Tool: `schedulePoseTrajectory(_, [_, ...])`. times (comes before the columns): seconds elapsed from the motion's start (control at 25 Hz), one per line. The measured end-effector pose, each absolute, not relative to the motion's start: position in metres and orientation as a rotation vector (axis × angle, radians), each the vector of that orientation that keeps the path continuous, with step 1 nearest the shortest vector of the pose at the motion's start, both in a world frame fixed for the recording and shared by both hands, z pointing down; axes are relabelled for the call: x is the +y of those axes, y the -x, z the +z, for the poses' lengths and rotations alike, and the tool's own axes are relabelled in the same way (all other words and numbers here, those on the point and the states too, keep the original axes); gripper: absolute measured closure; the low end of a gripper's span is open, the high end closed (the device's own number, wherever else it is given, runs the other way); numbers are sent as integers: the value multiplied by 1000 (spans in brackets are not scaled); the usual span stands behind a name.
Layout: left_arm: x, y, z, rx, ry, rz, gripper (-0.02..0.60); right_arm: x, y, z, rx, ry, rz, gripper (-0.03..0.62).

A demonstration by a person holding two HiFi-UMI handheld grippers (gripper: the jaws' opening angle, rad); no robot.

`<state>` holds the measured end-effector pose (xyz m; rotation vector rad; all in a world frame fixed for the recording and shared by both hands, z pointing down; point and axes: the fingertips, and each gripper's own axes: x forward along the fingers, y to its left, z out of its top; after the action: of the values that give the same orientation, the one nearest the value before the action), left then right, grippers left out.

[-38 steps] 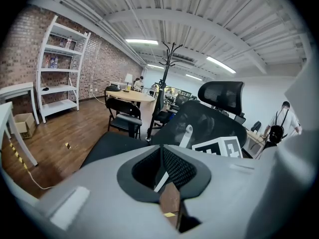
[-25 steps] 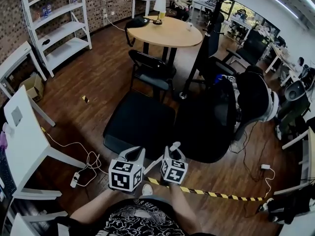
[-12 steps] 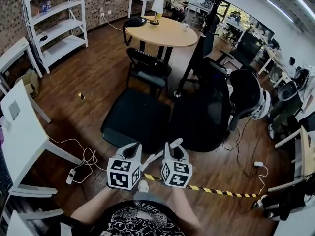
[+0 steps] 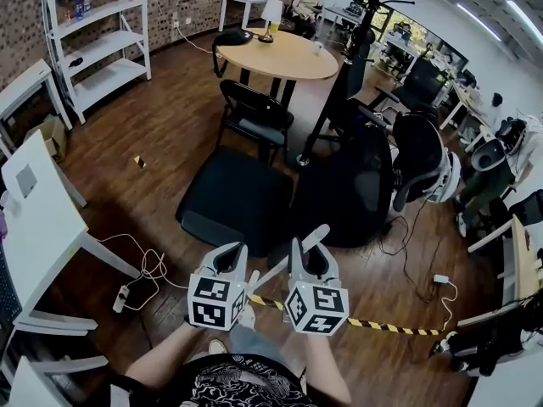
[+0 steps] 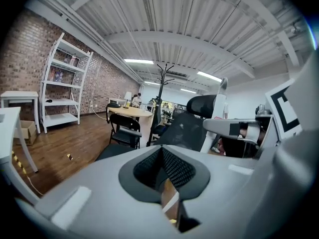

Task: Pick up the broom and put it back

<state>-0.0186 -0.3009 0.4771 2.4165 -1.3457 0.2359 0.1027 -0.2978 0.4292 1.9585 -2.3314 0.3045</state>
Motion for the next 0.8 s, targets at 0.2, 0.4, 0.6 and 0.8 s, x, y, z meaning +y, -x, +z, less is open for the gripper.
schedulePoseTrajectory(0.2, [-288, 25, 477, -1352, -2424, 232, 576, -277, -92, 412, -2367, -1960, 266, 497])
schedulePoseTrajectory(0.4, [-279, 26, 478, -1347, -2435, 239, 577, -263, -84, 401, -2393, -1960, 235, 499])
schedulePoseTrajectory(0.6, [-273, 23, 474, -1342, -2444, 231, 577, -257, -83, 400, -2399, -1956, 231, 499])
schedulePoseTrajectory(0.8, [-277, 20, 472, -1338, -2450, 230, 576, -262, -83, 404, -2394, -1947, 230, 497])
